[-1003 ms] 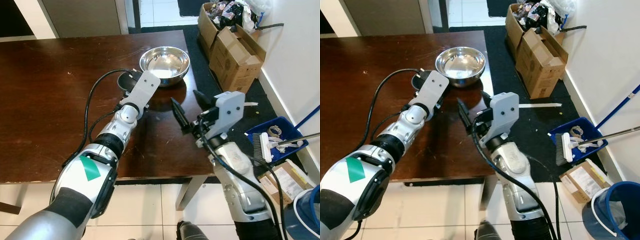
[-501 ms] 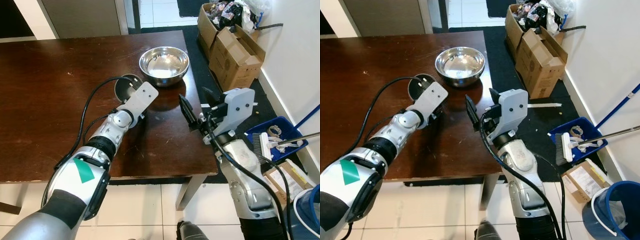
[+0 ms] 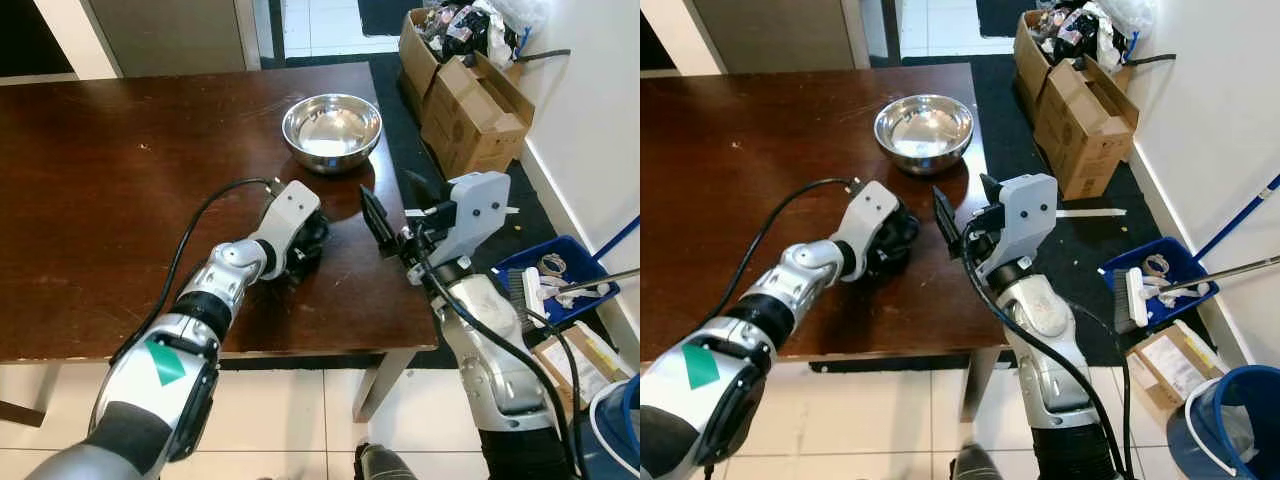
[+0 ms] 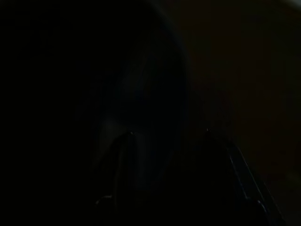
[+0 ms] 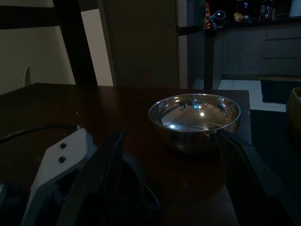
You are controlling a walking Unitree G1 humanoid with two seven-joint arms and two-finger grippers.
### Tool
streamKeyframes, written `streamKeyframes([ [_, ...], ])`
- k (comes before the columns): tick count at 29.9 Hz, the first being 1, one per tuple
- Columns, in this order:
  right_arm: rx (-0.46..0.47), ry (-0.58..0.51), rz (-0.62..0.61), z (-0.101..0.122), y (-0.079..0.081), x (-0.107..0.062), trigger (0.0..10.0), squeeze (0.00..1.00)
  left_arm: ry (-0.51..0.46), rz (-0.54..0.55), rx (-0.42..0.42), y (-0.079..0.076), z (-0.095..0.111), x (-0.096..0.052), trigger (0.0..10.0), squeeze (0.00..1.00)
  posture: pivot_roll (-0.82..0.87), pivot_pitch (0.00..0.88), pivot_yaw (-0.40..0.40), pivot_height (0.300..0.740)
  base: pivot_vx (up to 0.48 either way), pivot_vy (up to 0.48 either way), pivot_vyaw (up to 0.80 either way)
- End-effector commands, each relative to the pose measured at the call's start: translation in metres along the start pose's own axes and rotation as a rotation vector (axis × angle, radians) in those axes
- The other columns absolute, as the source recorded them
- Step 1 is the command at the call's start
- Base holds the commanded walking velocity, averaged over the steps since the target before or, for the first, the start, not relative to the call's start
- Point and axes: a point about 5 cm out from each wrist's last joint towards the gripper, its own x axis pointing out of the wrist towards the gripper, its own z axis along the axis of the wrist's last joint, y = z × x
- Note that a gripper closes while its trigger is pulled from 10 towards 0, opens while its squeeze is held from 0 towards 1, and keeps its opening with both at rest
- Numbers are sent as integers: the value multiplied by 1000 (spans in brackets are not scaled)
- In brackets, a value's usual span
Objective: Setting the table
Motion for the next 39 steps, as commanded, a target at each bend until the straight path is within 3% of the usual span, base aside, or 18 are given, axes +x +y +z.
streamKeyframes([
  [1, 10, 10, 3, -3, 0, 0, 10000, 0, 54, -76, -30, -9, -21, -3, 10000, 0, -159, 94, 92, 740, 0, 0, 0],
  [6, 12, 22, 12, -7, 0, 0, 10000, 0, 46, -89, -29, -9, -25, -9, 10000, 0, -157, 94, 91, 740, 0, 0, 0],
  [13, -30, 155, 167, -26, 5, -16, 10000, 0, 51, -119, -28, -13, -35, -19, 10000, 0, -142, 99, 84, 740, 0, 0, 0],
  [15, -69, 186, 200, -30, 4, -23, 10000, 0, 50, -124, -29, -14, -36, -22, 10000, 0, -139, 102, 80, 740, 0, 0, 0],
  [17, -164, 285, 297, -42, 2, -44, 10000, 0, 29, -138, -54, -15, -34, -29, 10000, 0, -145, 105, 72, 740, 0, 0, 0],
  [18, -164, 285, 297, -42, 2, -44, 10000, 0, 29, -138, -54, -15, -34, -29, 10000, 0, -145, 105, 72, 740, 0, 0, 0],
  [20, -215, 358, 383, -51, 4, -60, 10000, 0, 12, -149, -71, -16, -32, -34, 10000, 0, -148, 105, 70, 740, 0, 0, 0],
  [23, -241, 381, 423, -55, 8, -65, 10000, 0, 7, -152, -82, -17, -31, -36, 10000, 0, -146, 104, 69, 740, 0, 0, 0],
  [24, -309, 396, 466, -62, 14, -69, 10000, 0, 3, -153, -100, -19, -31, -39, 10000, 0, -146, 102, 70, 740, 0, 0, 0],
  [26, -376, 394, 475, -67, 15, -69, 10000, 0, 0, -155, -114, -20, -30, -40, 10000, 0, -148, 101, 70, 740, 0, 0, 0],
  [27, -458, 372, 443, -70, 13, -66, 10000, 0, -5, -162, -126, -22, -29, -41, 10000, 0, -147, 100, 69, 740, 0, 0, 0],
  [28, -458, 372, 443, -70, 13, -66, 10000, 0, -5, -162, -126, -22, -29, -41, 10000, 0, -147, 100, 69, 740, 0, 0, 0],
  [33, -691, 278, 311, -69, 2, -47, 10000, 0, -32, -168, -165, -25, -25, -45, 10000, 0, -142, 95, 66, 740, 0, 0, 0],
  [36, -788, 250, 279, -67, -2, -39, 10000, 0, -95, -143, -218, -17, -16, -48, 10000, 0, -142, 88, 68, 740, 0, 0, 0],
  [39, -817, 235, 281, -67, -2, -38, 10000, 0, -131, -151, -262, -14, -10, -51, 10000, 0, -142, 85, 69, 740, 0, 0, 0],
])
